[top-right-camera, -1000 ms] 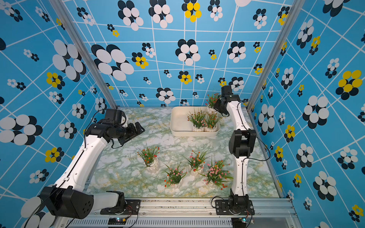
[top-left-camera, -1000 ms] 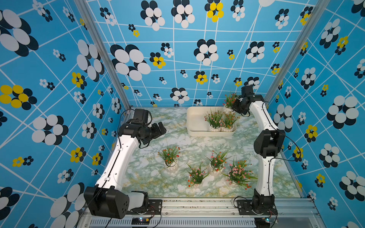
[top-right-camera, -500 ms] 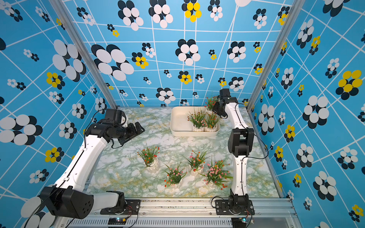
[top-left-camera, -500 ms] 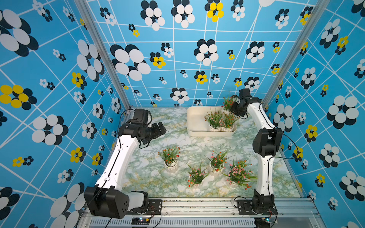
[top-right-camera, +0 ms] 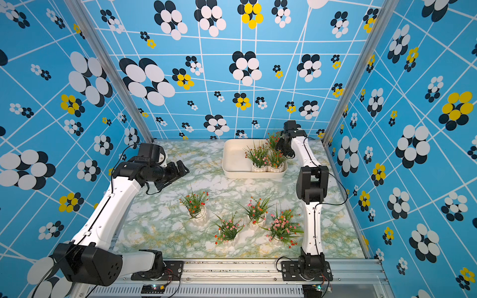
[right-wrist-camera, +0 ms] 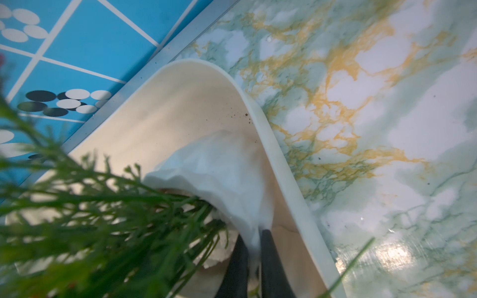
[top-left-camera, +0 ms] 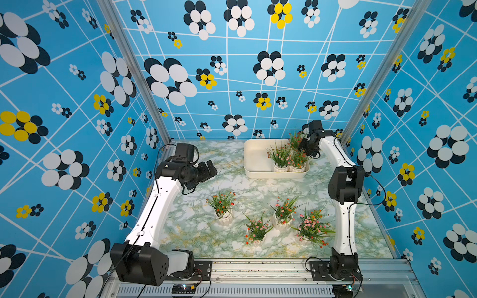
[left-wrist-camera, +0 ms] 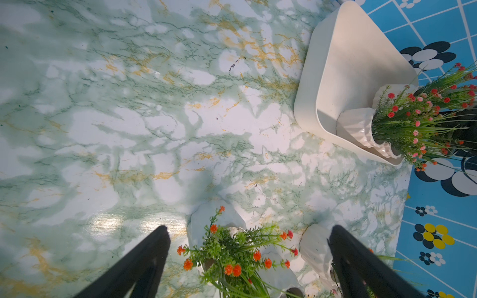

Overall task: Put the potted gypsophila into the storage box
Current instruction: Place the baby's breath potted plant at the storage box.

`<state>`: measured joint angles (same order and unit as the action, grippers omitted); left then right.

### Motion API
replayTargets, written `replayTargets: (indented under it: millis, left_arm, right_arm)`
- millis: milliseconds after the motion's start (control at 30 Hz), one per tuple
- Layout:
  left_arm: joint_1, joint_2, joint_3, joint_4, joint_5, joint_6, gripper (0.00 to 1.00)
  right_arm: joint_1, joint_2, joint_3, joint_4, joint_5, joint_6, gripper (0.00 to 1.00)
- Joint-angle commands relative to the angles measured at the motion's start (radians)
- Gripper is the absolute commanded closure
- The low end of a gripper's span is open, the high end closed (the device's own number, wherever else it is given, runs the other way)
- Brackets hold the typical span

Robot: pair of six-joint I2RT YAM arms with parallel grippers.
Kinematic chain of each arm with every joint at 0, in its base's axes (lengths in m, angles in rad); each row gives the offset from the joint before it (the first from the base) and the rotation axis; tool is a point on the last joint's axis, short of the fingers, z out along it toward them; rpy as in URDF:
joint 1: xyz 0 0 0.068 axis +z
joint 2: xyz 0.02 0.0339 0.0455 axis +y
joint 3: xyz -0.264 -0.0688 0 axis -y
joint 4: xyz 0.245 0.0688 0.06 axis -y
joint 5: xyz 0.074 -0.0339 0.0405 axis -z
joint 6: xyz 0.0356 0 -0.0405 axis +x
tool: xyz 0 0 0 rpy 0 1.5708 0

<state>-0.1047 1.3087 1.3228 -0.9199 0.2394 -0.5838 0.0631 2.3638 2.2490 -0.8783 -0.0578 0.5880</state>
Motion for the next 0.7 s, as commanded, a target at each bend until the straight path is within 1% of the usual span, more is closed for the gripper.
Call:
replayTargets:
  millis: [0, 167, 333, 467, 600, 667]
  left_arm:
    - [0.008, -0.017, -0.021, -0.011, 0.001, -0.010, 0.01]
    - [0.023, -0.040, -0.054, 0.013, 0.035, -0.028, 0.01]
    - [0.056, -0.070, -0.076, 0.019, 0.079, -0.038, 0.01]
    - [0.099, -0.119, -0.095, -0.001, 0.124, -0.036, 0.00]
    - [0.164, -0.198, -0.146, -0.059, 0.129, -0.017, 0.01]
    - [0.201, -0.234, -0.187, -0.096, 0.133, -0.016, 0.01]
  right_arm:
    - [0.004, 0.003, 0.005, 0.023, 0.004, 0.004, 0.95]
    - [0.004, -0.004, 0.003, 0.015, 0.017, 0.003, 0.80]
    - [0.003, -0.044, 0.012, 0.001, 0.032, -0.002, 0.69]
    - [0.004, -0.103, 0.033, -0.030, 0.075, -0.030, 0.67]
    - [0.003, -0.196, 0.056, -0.067, 0.111, -0.065, 0.64]
    - [0.004, -0.262, 0.052, -0.076, 0.129, -0.081, 0.60]
